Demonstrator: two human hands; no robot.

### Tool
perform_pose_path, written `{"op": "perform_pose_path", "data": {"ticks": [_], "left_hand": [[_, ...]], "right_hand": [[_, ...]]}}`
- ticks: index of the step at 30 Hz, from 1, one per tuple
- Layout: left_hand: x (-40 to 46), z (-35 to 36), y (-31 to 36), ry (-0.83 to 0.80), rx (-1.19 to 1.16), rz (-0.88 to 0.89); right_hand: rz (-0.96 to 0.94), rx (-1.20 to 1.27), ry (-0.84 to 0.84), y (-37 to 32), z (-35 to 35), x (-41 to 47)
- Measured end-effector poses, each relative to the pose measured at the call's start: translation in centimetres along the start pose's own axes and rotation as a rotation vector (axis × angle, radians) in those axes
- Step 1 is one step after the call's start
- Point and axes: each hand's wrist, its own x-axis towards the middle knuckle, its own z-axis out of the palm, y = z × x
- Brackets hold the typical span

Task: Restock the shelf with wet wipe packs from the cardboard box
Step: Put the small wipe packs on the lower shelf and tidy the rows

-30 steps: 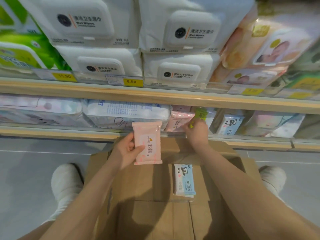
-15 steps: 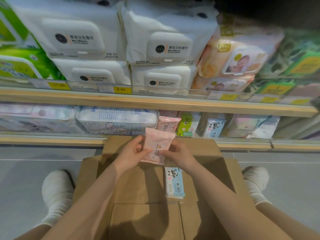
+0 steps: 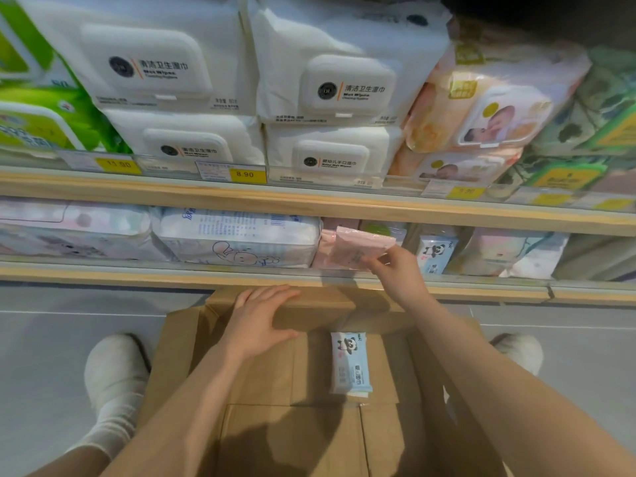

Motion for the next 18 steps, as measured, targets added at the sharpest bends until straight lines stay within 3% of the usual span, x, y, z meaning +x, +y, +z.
{"op": "perform_pose_path", "data": {"ticks": [4,11,18], "left_hand": [[0.2,0.4,-0.5,0.022,0.025,0.022],[0.5,1.2,-1.1,0.071,0.015,0.036],[0.4,1.2,-1.1,0.073,0.014,0.044]], "right_hand": [[0.088,-0.114,-0.039,0.8,3.0,2.6],[0.156,-0.128,0.131,1.3,6.0,5.0],[0.251,-0.223,0.060,2.4,6.9,5.0]]}}
